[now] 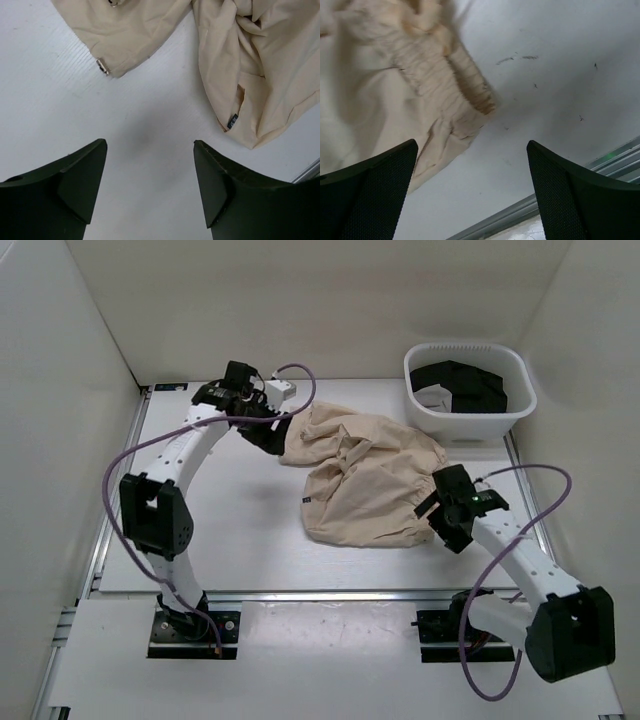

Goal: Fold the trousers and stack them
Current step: Flatten the trousers out

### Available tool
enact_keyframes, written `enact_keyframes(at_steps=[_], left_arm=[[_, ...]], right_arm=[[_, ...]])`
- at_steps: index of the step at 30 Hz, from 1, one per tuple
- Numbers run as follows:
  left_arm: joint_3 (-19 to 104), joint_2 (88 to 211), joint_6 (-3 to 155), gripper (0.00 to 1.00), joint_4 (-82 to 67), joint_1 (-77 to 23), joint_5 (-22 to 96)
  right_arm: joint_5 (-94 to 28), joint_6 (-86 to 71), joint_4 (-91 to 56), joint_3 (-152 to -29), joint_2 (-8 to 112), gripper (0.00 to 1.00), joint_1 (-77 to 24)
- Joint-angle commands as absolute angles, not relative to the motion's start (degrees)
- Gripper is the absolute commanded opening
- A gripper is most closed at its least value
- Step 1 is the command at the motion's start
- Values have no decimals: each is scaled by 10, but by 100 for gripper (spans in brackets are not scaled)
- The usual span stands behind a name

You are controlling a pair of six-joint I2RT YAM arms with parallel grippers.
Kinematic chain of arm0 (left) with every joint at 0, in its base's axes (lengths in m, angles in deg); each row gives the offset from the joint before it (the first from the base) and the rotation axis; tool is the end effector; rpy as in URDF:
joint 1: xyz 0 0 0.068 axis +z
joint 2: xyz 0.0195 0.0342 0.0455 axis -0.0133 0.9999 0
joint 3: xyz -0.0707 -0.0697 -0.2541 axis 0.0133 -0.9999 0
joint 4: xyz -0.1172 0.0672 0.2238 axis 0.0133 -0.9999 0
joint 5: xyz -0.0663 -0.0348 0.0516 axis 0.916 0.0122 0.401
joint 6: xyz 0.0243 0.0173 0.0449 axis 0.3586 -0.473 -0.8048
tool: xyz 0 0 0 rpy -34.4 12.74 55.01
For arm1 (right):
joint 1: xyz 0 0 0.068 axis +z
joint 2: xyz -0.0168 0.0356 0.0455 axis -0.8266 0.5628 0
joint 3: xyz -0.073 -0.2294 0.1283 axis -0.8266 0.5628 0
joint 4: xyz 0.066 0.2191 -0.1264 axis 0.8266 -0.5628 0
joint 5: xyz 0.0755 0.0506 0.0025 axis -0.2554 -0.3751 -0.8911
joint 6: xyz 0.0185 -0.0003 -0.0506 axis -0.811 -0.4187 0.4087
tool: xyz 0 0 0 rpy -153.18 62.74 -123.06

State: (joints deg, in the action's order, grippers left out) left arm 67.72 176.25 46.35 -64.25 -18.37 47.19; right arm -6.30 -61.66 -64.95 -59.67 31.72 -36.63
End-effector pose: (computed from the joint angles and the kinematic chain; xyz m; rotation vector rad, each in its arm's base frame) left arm 0.3580 -0.1256 0.3184 0.8967 2.4142 -0.4204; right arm 0.1838 0.0511 0.2379 1.0187 2.3730 0.0453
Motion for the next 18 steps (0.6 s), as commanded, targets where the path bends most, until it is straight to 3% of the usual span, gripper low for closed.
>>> enact_keyframes(at_steps=[1, 4, 13, 15, 16, 17, 18], left_arm=[[704, 1826, 461, 82, -643, -194, 498], [731, 1874, 461, 88, -643, -199, 560], [776, 1997, 479, 88, -649, -238, 605], [776, 2009, 486, 88, -649, -243, 620], [776, 2014, 486, 85, -649, -249, 627], [769, 2024, 486, 72, -649, -249, 633], [763, 2029, 486, 72, -649, -256, 633]], right_arm=[[-115, -677, -527, -541, 332, 94, -388], [-126, -677, -520, -541, 374, 94, -405], [-204, -718, -446, -474, 444, 90, -430], [-204, -725, -446, -467, 458, 81, -436], [-204, -725, -446, -467, 458, 68, -436], [-204, -725, -446, -467, 466, 57, -442], [-193, -725, -446, -467, 474, 43, -442]])
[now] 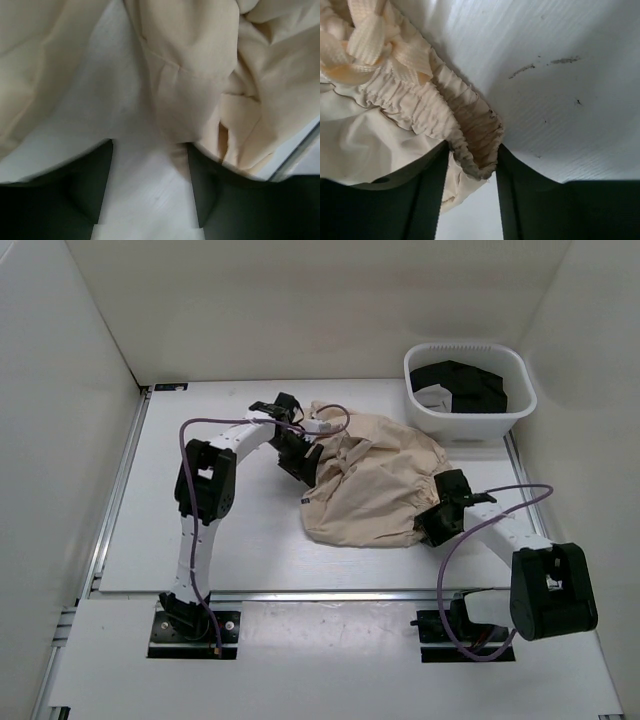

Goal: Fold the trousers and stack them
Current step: Flatten the trousers out

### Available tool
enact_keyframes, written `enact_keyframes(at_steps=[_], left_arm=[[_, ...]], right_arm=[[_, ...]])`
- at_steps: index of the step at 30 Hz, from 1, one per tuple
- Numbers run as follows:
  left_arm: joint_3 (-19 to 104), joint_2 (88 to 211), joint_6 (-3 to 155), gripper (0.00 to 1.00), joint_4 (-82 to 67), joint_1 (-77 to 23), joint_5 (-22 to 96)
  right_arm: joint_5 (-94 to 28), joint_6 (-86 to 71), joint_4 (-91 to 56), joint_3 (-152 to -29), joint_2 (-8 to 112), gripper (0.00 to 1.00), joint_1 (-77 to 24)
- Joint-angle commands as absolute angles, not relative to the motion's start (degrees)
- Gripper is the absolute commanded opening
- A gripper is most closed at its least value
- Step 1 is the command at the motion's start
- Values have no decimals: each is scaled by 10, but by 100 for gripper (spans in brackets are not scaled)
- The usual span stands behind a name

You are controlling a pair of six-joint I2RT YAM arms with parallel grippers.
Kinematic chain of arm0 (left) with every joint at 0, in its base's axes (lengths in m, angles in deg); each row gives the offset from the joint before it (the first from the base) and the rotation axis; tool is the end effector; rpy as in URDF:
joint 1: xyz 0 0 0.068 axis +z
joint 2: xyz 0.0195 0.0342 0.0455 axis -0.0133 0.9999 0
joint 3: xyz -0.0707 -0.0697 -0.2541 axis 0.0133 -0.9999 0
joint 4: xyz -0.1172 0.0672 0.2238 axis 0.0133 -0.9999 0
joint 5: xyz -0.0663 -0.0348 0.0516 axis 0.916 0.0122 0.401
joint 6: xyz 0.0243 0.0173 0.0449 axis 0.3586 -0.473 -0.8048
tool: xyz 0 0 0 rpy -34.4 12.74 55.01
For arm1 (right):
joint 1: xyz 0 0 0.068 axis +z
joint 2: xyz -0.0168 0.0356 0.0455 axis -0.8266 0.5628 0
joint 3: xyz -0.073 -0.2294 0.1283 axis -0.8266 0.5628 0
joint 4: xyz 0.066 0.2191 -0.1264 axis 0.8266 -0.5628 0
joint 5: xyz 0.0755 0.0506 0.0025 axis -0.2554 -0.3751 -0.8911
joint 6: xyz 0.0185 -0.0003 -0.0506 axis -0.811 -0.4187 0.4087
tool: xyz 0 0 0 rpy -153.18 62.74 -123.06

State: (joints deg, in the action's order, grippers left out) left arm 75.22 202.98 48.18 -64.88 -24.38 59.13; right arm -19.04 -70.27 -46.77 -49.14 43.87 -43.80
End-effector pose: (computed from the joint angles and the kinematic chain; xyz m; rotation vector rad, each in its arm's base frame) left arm 0.4080 -0.1982 0.1716 1.0503 2.6830 -0.8042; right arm 0.2079 0.0397 0.1584 1.3655 2.4140 0.2211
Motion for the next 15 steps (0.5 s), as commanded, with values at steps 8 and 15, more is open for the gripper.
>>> enact_keyframes(at_steps=[8, 15], left_arm=[[697, 1936, 479, 14, -649, -228, 687], [631, 1776, 454, 14, -649, -211, 563]], right_arm=[[-81, -612, -527, -641, 487, 0, -384], [-67, -612, -575, -708, 453, 0, -377]])
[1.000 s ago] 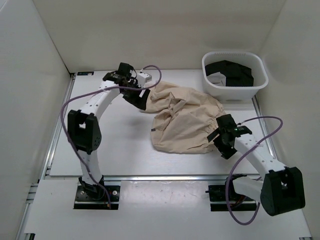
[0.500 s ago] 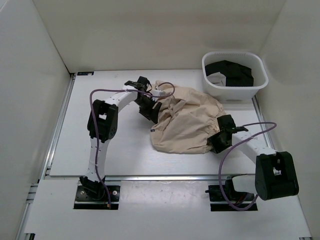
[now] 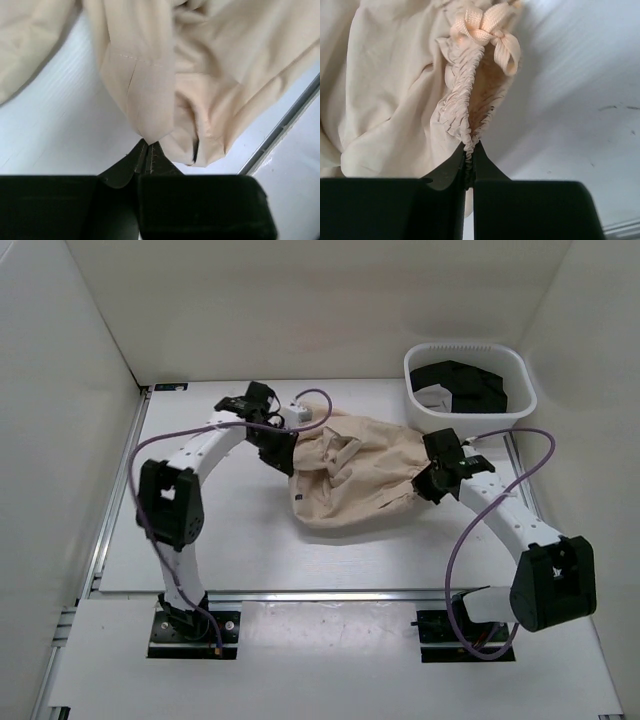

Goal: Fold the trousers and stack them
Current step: Flatten the trousers out

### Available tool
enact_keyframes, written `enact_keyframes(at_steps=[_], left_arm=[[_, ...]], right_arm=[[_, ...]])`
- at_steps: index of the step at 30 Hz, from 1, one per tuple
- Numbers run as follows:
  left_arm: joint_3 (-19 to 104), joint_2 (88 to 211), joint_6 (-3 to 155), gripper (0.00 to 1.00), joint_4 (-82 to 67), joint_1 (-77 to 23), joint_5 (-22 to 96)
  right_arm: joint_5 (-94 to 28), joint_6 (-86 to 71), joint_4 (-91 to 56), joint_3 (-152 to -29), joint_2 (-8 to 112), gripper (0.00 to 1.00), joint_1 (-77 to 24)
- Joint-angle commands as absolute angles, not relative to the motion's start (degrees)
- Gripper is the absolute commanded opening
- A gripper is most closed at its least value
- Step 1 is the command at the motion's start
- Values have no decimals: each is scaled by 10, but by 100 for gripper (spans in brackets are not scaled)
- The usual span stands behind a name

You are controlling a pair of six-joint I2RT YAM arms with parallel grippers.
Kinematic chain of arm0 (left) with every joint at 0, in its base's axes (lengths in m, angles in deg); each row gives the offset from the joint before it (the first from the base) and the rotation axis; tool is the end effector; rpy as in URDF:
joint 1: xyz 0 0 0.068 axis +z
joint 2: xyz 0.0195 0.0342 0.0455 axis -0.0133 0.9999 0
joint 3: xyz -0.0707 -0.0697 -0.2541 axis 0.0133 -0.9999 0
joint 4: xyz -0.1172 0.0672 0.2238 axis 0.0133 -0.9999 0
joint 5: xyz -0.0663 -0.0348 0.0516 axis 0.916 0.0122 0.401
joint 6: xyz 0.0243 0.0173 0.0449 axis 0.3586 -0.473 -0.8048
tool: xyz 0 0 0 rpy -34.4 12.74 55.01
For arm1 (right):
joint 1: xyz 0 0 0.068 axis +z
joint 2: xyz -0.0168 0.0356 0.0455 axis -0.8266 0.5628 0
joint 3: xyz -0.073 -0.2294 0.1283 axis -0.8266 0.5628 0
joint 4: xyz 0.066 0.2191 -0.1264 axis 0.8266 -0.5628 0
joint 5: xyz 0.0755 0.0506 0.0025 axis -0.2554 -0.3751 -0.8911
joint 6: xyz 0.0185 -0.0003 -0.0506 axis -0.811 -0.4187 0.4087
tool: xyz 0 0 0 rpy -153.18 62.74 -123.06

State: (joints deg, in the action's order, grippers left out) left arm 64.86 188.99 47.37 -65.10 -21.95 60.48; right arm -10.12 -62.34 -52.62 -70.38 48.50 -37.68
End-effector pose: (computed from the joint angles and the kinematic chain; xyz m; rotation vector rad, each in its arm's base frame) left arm 0.3725 -0.1646 0.2230 1.0111 2.6160 -0.8148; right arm 0.2603 0.0748 0.2438 1.0351 2.3133 0.2032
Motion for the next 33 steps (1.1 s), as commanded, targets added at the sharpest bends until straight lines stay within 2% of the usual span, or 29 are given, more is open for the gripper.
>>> enact_keyframes(at_steps=[1, 5, 9, 11, 16, 21, 23, 25, 26, 27, 28, 30, 31, 33], left_arm=[[621, 1756, 454, 14, -657, -200, 558], [614, 1666, 431, 14, -684, -115, 462], [777, 1632, 387, 14, -767, -46, 322], [801, 1619, 365, 14, -786, -46, 287], [697, 1592, 366, 14, -811, -60, 311], [722, 1619, 396, 14, -817, -76, 426], [761, 1654, 386, 15, -817, -116, 482], [785, 1681, 359, 35, -854, -175, 555], [772, 1688, 353, 54, -854, -195, 571], [757, 1693, 336, 79, -848, -224, 595], [738, 1699, 336, 86, -840, -233, 595], [737, 1730, 357, 93, -825, -239, 569], [737, 1743, 377, 100, -819, -239, 556], [756, 1790, 399, 100, -803, -239, 547]], right_arm=[[-74, -612, -575, -708, 442, 0, -372], [-74, -589, -570, -733, 396, 0, -359], [-42, -550, -583, -797, 390, 0, -321], [-37, -542, -597, -831, 396, 0, -321], [-32, -531, -618, -843, 397, 0, -321], [15, -525, -653, -856, 368, 0, -334], [67, -520, -693, -881, 349, 0, -367], [95, -498, -717, -899, 335, 0, -395], [110, -489, -732, -912, 323, 0, -421], [116, -482, -742, -918, 317, 0, -433], [116, -475, -754, -918, 317, 0, -441], [116, -474, -769, -908, 297, 0, -455], [108, -474, -774, -896, 291, 0, -455], [83, -481, -769, -846, 271, 0, -455]])
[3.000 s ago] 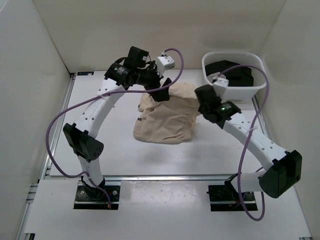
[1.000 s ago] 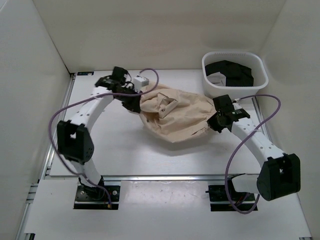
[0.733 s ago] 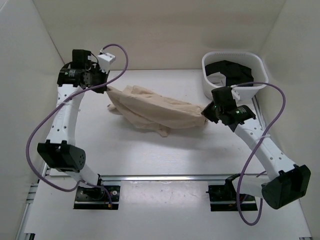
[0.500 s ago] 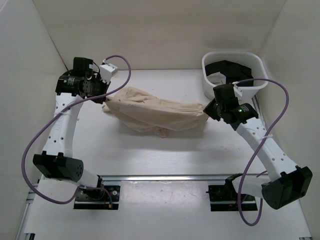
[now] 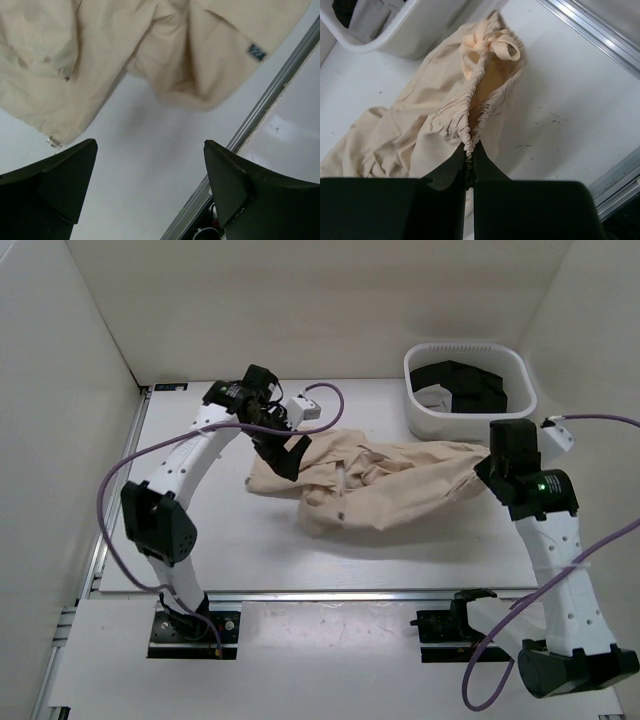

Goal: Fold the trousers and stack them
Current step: Flatten the trousers out

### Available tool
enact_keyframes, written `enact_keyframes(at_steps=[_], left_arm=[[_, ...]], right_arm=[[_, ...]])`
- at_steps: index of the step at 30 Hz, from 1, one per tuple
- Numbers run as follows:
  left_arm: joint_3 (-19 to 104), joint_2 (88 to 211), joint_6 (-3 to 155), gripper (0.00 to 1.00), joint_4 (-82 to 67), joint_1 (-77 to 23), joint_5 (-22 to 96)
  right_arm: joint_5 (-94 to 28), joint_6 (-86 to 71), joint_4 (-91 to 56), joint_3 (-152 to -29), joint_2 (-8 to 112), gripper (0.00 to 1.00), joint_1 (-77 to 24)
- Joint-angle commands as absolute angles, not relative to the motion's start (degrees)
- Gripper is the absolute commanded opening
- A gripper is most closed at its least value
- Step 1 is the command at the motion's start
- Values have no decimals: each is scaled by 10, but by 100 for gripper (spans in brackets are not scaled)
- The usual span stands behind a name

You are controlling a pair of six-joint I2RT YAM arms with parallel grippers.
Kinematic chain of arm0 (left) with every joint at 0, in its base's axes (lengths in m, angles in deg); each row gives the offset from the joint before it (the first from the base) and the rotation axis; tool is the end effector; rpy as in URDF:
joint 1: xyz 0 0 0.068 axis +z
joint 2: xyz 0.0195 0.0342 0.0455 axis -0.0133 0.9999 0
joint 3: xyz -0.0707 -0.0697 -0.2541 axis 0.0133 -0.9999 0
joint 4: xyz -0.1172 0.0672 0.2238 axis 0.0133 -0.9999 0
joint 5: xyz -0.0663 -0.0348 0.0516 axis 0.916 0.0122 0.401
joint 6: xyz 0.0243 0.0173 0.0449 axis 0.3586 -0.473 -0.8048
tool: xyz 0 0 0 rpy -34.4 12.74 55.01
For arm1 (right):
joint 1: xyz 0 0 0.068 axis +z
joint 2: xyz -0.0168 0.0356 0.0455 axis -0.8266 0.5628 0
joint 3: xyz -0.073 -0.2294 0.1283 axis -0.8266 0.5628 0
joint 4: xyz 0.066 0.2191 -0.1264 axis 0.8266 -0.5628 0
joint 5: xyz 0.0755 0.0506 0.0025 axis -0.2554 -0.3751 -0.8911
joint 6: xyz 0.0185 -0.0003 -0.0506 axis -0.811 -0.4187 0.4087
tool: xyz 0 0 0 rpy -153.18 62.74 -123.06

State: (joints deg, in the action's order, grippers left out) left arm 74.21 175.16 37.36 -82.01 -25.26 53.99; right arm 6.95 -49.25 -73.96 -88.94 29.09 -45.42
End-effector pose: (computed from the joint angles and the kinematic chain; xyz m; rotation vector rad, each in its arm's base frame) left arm 0.3114 -0.1587 0.3451 1.2777 2.3950 -0.6019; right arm 0.1785 0.0130 0.3947 0.9714 1.9266 -0.0677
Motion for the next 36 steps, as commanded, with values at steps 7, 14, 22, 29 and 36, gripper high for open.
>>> enact_keyframes(at_steps=[7, 14, 22, 29, 36], left_arm=[[812, 1944, 420, 100, -803, -290, 556], [838, 2001, 430, 100, -781, -379, 588], [839, 2027, 499, 100, -718, -414, 366], [761, 1896, 445, 99, -660, -414, 175], [690, 1917, 395, 79, -650, -414, 114]], right_arm=[[56, -504, -755, -751, 239, 0, -455], [44, -521, -762, -715, 229, 0, -455], [44, -521, -762, -698, 218, 0, -455], [49, -521, -762, -679, 208, 0, -455], [49, -516, -750, -683, 221, 0, -455]])
